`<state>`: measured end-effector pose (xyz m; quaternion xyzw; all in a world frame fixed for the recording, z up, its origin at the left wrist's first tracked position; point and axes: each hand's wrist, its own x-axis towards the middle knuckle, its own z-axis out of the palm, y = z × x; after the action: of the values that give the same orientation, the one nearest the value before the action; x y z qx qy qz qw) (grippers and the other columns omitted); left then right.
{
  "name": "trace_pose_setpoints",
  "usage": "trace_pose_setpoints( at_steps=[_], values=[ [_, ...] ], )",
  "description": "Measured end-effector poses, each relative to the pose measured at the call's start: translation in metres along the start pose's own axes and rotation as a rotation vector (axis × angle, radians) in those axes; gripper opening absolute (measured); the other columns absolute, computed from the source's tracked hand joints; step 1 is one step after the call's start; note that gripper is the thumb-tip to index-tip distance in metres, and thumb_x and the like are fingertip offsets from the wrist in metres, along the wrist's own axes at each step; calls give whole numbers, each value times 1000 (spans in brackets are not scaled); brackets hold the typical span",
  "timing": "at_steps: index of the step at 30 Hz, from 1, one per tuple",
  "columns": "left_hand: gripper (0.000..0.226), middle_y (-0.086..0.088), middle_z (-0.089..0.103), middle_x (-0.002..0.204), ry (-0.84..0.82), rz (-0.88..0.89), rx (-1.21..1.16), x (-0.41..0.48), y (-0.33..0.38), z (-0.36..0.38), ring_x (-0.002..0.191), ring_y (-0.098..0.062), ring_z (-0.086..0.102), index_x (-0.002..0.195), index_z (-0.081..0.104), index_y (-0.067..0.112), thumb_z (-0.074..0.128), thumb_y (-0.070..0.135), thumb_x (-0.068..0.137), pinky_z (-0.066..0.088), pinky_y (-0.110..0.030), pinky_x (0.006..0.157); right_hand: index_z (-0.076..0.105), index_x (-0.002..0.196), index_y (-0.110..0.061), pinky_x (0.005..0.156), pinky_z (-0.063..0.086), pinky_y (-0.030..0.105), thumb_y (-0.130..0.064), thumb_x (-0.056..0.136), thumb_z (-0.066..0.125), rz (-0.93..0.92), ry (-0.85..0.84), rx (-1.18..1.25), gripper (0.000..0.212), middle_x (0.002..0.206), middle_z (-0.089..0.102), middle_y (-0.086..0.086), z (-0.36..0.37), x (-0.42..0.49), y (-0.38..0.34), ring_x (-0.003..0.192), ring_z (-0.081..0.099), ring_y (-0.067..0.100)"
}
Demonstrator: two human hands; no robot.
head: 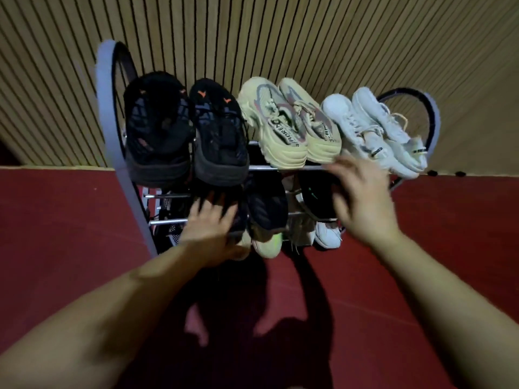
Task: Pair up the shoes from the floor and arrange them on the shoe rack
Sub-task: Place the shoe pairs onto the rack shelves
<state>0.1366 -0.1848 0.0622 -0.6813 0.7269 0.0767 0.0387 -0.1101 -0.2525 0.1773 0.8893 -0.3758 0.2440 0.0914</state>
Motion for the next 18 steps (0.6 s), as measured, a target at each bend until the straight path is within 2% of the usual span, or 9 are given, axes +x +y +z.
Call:
trace_pose_setpoints(
  at_steps=[1, 3, 5, 6, 8, 10, 12, 15, 18],
  values=[
    [101, -12, 4, 159, -51, -67, -38, -5, -12, 7, 145, -31, 6, 152, 6, 19, 32, 79, 76, 7, -49, 115, 56, 121, -13, 90, 39, 36, -18, 77, 46, -82, -125, 19, 45, 117, 60, 14, 12, -11, -12, 107, 52, 31],
    [95, -8, -11, 159, -87, -91, -52, -10, -26, 14, 145, -29, 7, 152, -1, 23, 36, 75, 81, 5, -48, 115, 48, 135, -12, 97, 40, 35, -29, 89, 49, -17, -439, 38, 50, 131, 53, 13, 38, -21, -28, 117, 51, 33],
    [87, -5, -15, 159, -74, -57, -69, -10, -34, 17, 145, -26, 8, 152, -4, 27, 34, 70, 86, 4, -45, 116, 22, 150, -15, 110, 28, 34, -40, 91, 57, 297, -698, 121, 73, 150, 31, 13, 74, -17, -32, 136, 33, 33],
    [83, -4, -15, 159, -83, -50, -79, -9, -35, 17, 146, -25, 6, 152, -4, 28, 32, 68, 88, 3, -44, 117, 15, 151, -16, 114, 26, 34, -48, 85, 62, 463, -737, 220, 88, 152, 27, 14, 89, -9, -35, 139, 30, 31],
    [78, -1, -16, 159, -81, -47, -78, -10, -37, 18, 146, -24, 5, 151, -3, 29, 30, 65, 90, 0, -43, 116, 8, 152, -20, 114, 28, 39, -69, 70, 65, 693, -713, 387, 111, 152, 26, 15, 116, 8, -40, 139, 31, 31],
    [77, 1, -15, 159, -77, -53, -80, -9, -38, 17, 146, -24, 5, 152, -2, 29, 30, 65, 91, 1, -43, 116, -3, 151, -23, 116, 23, 42, -69, 73, 61, 800, -779, 338, 111, 155, 12, 18, 135, 19, -47, 141, 22, 36],
    [77, 1, -13, 159, -79, -67, -111, -7, -36, 16, 146, -24, 4, 152, 1, 28, 30, 65, 91, 2, -44, 116, -8, 151, -20, 116, 17, 44, -66, 77, 60, 818, -796, 198, 110, 155, 6, 23, 144, 19, -51, 141, 15, 41],
    [80, -2, -11, 160, -68, -82, -136, -5, -30, 18, 147, -24, -1, 152, 4, 24, 32, 66, 90, -2, -44, 116, -6, 151, -19, 115, 20, 43, -62, 76, 64, 857, -706, 219, 112, 152, 17, 23, 143, 14, -48, 138, 22, 41],
    [81, -2, -9, 160, -46, -98, -145, -3, -28, 24, 146, -25, 2, 152, 5, 24, 32, 67, 89, -2, -44, 116, -5, 151, -22, 111, 28, 39, -54, 77, 67, 844, -691, 228, 107, 147, 29, 21, 133, 4, -36, 134, 31, 38]
  ],
)
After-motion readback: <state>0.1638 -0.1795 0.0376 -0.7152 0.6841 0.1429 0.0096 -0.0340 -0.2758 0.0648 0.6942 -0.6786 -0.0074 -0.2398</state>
